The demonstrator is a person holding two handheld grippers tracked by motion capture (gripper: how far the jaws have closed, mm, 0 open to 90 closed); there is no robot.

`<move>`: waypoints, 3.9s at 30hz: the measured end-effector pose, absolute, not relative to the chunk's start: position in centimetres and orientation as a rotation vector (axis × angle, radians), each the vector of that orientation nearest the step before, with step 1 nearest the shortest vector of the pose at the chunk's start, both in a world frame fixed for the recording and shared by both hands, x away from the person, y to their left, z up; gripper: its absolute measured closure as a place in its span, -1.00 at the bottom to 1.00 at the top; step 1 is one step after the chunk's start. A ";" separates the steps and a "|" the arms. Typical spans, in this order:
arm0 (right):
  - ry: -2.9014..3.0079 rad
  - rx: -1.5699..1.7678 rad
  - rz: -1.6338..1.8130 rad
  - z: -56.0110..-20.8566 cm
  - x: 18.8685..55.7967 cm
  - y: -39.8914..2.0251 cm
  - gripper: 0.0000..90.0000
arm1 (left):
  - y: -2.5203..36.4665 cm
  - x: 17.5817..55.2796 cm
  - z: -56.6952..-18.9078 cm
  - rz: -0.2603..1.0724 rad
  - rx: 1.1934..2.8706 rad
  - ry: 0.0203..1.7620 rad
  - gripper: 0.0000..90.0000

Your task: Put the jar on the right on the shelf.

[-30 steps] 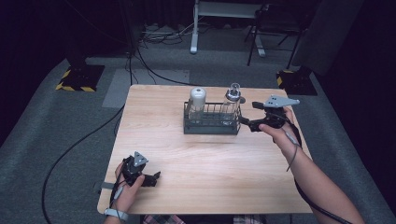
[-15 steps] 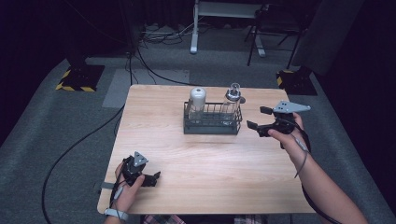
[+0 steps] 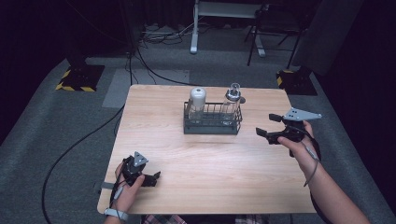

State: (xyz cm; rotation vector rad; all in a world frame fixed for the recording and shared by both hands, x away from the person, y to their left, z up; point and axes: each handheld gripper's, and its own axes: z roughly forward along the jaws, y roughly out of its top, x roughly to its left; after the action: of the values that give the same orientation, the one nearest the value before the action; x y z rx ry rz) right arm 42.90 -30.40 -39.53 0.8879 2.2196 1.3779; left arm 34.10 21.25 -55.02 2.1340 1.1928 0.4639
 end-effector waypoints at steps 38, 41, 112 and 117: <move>2.227 0.999 1.315 -43.0 39.3 -35.7 -0.72 | 21.3 33.9 -55.0 0.466 2.132 1.198 -1.00; 2.234 1.003 1.303 -43.4 39.0 -36.0 -0.72 | 21.3 33.9 -55.0 0.466 2.132 1.198 -1.00; 2.294 1.252 1.107 -55.1 33.5 -41.2 -0.73 | 21.3 33.9 -55.0 0.466 2.132 1.198 -1.00; 2.310 1.179 1.004 -55.2 33.1 -40.8 -0.83 | 21.3 33.9 -55.0 0.466 2.131 1.198 -1.00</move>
State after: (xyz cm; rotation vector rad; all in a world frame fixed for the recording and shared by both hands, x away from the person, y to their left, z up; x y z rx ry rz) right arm 33.10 -40.83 -55.18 1.1790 2.3103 1.0038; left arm 33.94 21.29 -55.02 2.1312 1.1981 0.4661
